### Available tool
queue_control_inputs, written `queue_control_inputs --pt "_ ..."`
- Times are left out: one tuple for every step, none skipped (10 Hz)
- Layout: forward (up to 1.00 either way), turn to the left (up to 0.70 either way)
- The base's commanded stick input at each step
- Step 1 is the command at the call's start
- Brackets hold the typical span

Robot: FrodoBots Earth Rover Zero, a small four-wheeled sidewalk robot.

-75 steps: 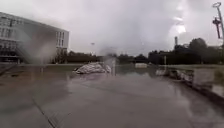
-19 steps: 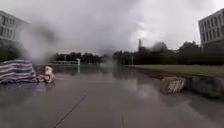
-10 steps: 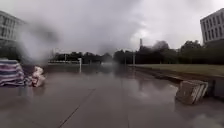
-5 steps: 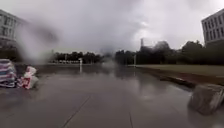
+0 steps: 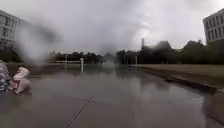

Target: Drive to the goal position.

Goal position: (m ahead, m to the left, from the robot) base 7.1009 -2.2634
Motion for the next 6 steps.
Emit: queue_control_inputs --pt "0.7 -0.06" --pt "0.7 -0.32" --pt "0.7 -0.34" --pt "0.7 -0.31" --pt "0.7 0.0" --pt "0.7 0.0"
